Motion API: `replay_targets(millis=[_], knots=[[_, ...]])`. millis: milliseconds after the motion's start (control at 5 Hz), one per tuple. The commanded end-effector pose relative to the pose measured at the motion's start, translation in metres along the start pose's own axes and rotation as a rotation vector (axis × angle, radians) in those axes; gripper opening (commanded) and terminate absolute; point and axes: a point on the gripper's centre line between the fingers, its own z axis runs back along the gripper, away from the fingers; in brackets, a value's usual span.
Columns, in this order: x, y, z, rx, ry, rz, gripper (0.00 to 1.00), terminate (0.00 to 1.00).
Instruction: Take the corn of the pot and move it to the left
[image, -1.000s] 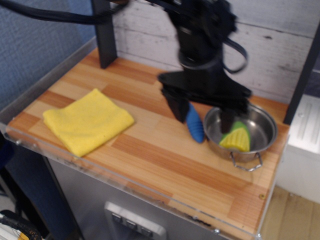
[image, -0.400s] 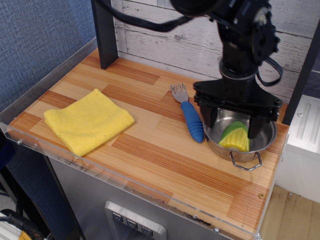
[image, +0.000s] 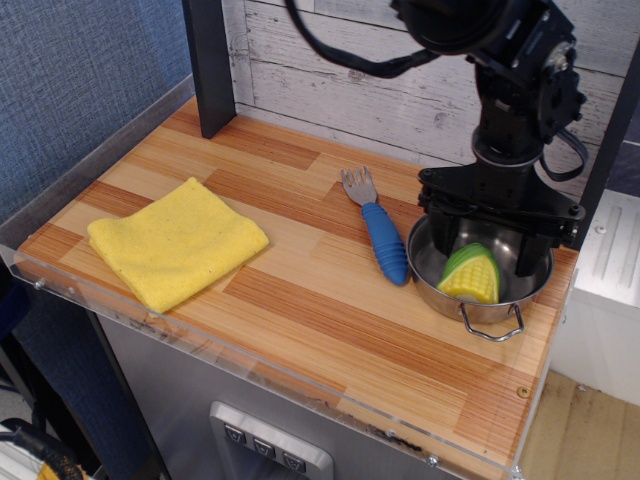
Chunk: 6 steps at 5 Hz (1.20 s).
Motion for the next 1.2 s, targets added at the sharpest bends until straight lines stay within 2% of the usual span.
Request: replay_targets(millis=[0, 600, 1000], knots=[[0.001, -0.011, 0.002, -0.008, -0.014, -0.040, 0.00, 0.00], [-0.008, -0.007, 0.021, -0.026, -0.026, -0.026, 0.00, 0.00], [-0.006, 0.001, 0.044, -0.026, -0.064, -0.009, 0.00, 0.00]])
